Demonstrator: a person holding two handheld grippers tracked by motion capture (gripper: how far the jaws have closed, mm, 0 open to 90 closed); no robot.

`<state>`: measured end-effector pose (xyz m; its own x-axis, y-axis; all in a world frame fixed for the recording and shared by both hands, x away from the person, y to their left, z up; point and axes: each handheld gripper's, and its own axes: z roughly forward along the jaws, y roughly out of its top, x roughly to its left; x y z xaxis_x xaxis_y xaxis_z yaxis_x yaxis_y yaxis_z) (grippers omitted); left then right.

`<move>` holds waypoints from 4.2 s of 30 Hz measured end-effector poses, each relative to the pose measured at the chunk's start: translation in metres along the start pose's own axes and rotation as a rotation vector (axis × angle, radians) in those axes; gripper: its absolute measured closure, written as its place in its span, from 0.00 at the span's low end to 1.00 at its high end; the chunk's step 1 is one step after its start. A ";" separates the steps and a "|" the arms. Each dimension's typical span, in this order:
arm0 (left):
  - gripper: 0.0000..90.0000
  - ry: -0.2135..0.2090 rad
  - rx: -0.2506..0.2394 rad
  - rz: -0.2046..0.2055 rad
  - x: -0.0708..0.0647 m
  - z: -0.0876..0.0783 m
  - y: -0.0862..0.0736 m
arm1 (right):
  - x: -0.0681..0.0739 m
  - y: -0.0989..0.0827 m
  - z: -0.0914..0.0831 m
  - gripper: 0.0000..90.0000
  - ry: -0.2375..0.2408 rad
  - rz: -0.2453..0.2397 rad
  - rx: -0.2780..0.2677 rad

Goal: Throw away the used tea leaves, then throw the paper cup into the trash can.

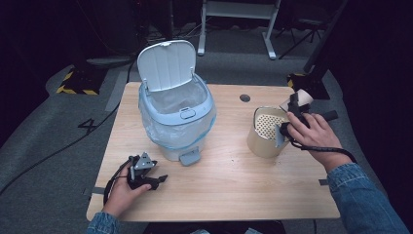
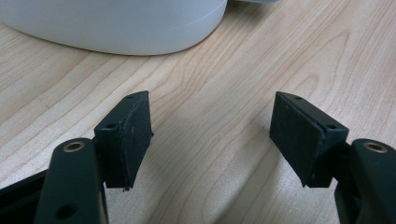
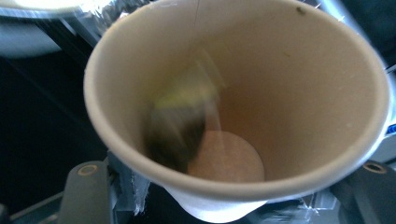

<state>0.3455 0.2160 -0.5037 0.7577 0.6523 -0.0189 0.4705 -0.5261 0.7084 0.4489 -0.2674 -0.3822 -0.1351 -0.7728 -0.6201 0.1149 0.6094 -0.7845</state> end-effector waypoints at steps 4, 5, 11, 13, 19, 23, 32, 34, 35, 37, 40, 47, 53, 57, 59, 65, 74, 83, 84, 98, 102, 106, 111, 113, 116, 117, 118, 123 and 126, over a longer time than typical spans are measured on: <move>0.33 0.000 0.001 0.001 0.000 0.000 0.000 | -0.001 0.005 -0.003 0.36 -0.037 -0.077 0.015; 0.33 0.002 0.001 0.003 0.000 0.000 0.000 | -0.001 0.006 -0.003 0.36 -0.045 -0.086 0.019; 0.33 0.000 0.000 0.000 0.000 0.000 0.000 | -0.004 0.004 -0.003 0.36 -0.042 -0.052 0.015; 0.33 0.000 0.001 0.001 0.000 0.000 0.000 | -0.005 0.003 -0.003 0.36 -0.047 -0.045 0.021; 0.33 0.000 0.000 0.000 0.000 0.000 0.000 | -0.006 0.002 -0.003 0.35 -0.044 -0.040 0.020; 0.33 0.002 0.001 0.004 0.000 0.000 0.000 | -0.005 0.000 -0.001 0.35 -0.008 0.017 0.017; 0.33 0.000 0.000 0.000 0.000 0.000 0.000 | -0.008 -0.012 0.001 0.35 0.135 0.315 -0.030; 0.33 0.001 0.000 0.003 0.000 0.000 0.000 | -0.009 -0.017 0.001 0.35 0.177 0.417 -0.056; 0.33 0.002 0.001 0.004 0.000 0.000 0.000 | -0.009 -0.019 0.001 0.35 0.193 0.459 -0.065; 0.33 0.001 0.000 0.000 0.000 0.000 0.000 | -0.010 -0.024 0.002 0.35 0.247 0.560 -0.101; 0.33 0.002 0.001 0.004 0.000 0.000 0.000 | -0.010 -0.031 0.002 0.35 0.280 0.679 -0.118; 0.33 0.002 0.002 0.004 0.000 0.000 0.000 | -0.009 -0.046 0.006 0.35 0.400 0.975 -0.212; 0.33 0.000 0.000 0.000 0.000 0.000 0.000 | -0.004 -0.055 0.009 0.35 0.494 1.182 -0.298; 0.33 0.001 0.000 0.001 0.000 0.000 0.000 | 0.001 -0.062 0.011 0.35 0.564 1.357 -0.364; 0.33 0.000 0.000 0.000 0.000 0.000 0.000 | 0.003 -0.064 0.011 0.35 0.605 1.443 -0.406; 0.33 0.000 0.000 0.000 0.000 0.000 0.000 | 0.013 -0.073 0.017 0.35 0.751 1.732 -0.549; 0.33 0.000 0.000 -0.001 0.000 0.000 0.000 | 0.018 -0.080 0.016 0.35 0.840 1.934 -0.790; 0.33 0.002 0.001 0.004 0.000 0.000 0.000 | 0.008 -0.088 0.005 0.35 0.890 1.955 -0.949; 0.33 0.002 0.000 0.003 0.000 0.000 0.000 | 0.006 -0.089 0.003 0.35 0.901 1.953 -0.963; 0.33 0.003 0.000 -0.007 -0.001 0.000 0.000 | -0.032 -0.099 -0.021 0.35 0.920 1.892 -1.040; 0.33 0.004 -0.001 -0.008 -0.001 0.000 0.000 | -0.049 -0.097 -0.024 0.35 0.913 1.862 -1.070; 0.33 0.004 -0.001 -0.009 -0.001 0.000 0.000 | -0.067 -0.090 -0.024 0.35 0.913 1.833 -1.093; 0.33 0.004 -0.001 -0.010 -0.001 0.000 0.000 | -0.086 -0.083 -0.022 0.35 0.913 1.806 -1.129; 0.33 0.005 -0.001 -0.008 -0.001 0.000 0.000 | -0.094 -0.080 -0.022 0.34 0.915 1.799 -1.149; 0.33 0.005 -0.001 -0.008 -0.001 0.000 0.000 | -0.106 -0.075 -0.022 0.34 0.921 1.781 -1.169; 0.33 0.005 0.000 -0.007 -0.001 0.000 0.000 | -0.111 -0.073 -0.022 0.34 0.923 1.771 -1.172; 0.33 0.006 0.000 -0.007 -0.001 0.000 0.000 | -0.115 -0.071 -0.022 0.35 0.921 1.762 -1.176; 0.33 0.005 -0.001 -0.008 -0.001 0.000 0.000 | -0.134 -0.064 -0.022 0.35 0.926 1.749 -1.199; 0.33 0.005 0.000 -0.007 -0.001 0.000 0.000 | -0.144 -0.059 -0.020 0.34 0.927 1.737 -1.201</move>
<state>0.3446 0.2157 -0.5038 0.7519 0.6589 -0.0205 0.4761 -0.5212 0.7083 0.4416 -0.1883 -0.2463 -0.8850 0.4642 -0.0346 0.1946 0.4364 0.8785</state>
